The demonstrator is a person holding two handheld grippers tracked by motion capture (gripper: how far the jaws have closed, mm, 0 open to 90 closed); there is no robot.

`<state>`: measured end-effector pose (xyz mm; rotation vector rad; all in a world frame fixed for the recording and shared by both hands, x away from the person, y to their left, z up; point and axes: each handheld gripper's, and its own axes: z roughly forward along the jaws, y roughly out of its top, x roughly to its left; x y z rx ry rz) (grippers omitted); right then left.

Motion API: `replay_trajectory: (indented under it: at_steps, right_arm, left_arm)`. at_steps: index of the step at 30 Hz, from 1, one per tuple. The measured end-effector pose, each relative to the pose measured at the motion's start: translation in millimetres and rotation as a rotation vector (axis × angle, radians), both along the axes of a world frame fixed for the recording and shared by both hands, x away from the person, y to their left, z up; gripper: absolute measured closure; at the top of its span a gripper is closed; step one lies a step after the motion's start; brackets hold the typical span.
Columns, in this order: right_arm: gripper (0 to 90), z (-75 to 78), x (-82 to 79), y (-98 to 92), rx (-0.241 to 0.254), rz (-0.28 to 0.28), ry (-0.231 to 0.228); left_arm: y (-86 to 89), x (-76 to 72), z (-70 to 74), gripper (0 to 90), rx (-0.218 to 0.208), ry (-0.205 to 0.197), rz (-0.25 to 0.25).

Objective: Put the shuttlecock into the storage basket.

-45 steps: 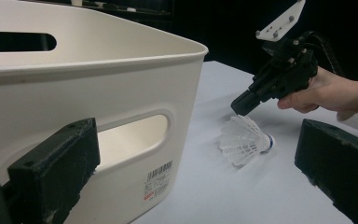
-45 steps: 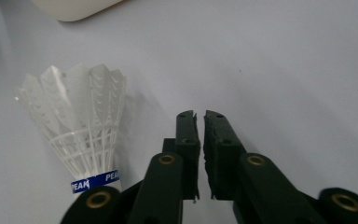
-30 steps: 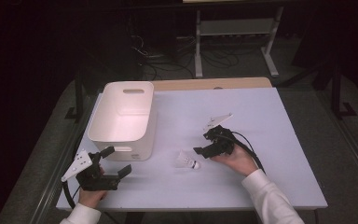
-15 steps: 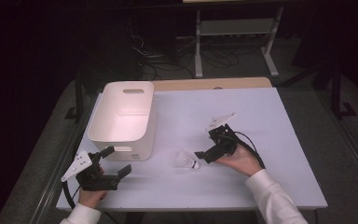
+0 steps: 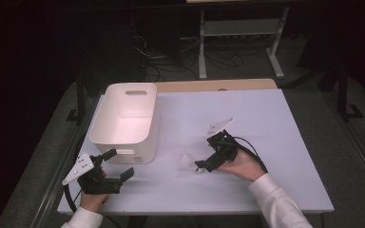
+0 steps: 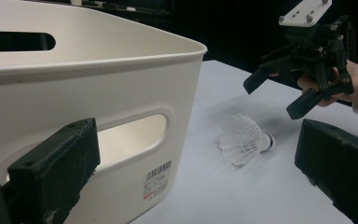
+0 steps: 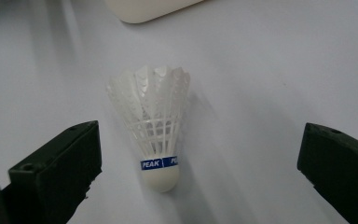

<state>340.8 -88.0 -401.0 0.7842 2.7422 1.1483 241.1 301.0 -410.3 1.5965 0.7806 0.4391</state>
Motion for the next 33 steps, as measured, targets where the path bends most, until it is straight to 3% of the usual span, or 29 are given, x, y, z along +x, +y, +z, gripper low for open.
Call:
replay_trajectory:
  at_steps: [10, 18, 21, 24, 27, 33]
  right_arm:
    - [0.0, -6.8, 0.4, 9.1, -0.047, 0.064, -0.003]
    - [0.0, -10.5, -0.1, 14.8, -0.055, 0.071, 0.03]
    - [0.0, -12.9, 0.9, 16.4, -0.072, 0.078, 0.016]
    - [0.0, -14.3, 0.4, 18.3, -0.068, 0.081, 0.032]
    - [0.0, -17.2, 2.4, 18.8, -0.087, 0.095, 0.012]
    - [0.0, -21.4, 2.7, 21.0, -0.1, 0.095, 0.035]
  left_arm:
    - [0.0, 0.1, 0.0, 0.0, -0.001, 0.0, 0.0]
    - [0.1, 0.2, -0.1, 0.0, -0.002, 0.0, -0.001]
    - [0.3, 0.2, 0.0, 0.0, 0.0, 0.0, -0.001]
    - [0.0, 0.1, 0.0, 0.0, -0.001, -0.001, -0.001]
    - [0.1, 0.2, 0.0, 0.0, -0.002, 0.0, 0.0]
    - [0.5, -0.1, 0.2, 0.0, 0.0, 0.0, -0.001]
